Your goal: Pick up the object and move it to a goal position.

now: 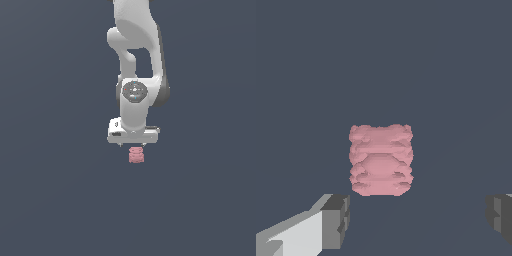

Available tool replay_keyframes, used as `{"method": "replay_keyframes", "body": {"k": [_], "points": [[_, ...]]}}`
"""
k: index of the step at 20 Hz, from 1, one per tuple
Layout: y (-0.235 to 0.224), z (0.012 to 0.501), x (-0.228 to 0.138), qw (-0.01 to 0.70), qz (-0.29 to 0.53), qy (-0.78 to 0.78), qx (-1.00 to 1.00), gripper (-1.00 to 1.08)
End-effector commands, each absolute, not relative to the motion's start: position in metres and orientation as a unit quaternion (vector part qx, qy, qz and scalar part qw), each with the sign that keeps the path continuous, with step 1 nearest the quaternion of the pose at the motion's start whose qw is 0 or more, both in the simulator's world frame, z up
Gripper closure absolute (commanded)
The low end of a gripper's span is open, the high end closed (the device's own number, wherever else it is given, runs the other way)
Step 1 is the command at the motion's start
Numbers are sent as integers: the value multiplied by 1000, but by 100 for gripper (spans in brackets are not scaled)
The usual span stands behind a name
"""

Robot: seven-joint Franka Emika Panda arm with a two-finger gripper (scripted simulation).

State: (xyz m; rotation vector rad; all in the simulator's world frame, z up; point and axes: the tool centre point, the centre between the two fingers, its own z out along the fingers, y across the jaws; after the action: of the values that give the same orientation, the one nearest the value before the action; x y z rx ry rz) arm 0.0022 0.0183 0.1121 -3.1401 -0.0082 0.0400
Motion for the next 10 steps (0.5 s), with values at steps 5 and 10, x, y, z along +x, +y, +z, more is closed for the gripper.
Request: {"method": "replay_keyframes", "body": {"k": [5, 10], "points": [[39, 93, 13, 0, 1, -10, -1000, -92], [41, 92, 13, 0, 1, -11, -1000, -92]]}}
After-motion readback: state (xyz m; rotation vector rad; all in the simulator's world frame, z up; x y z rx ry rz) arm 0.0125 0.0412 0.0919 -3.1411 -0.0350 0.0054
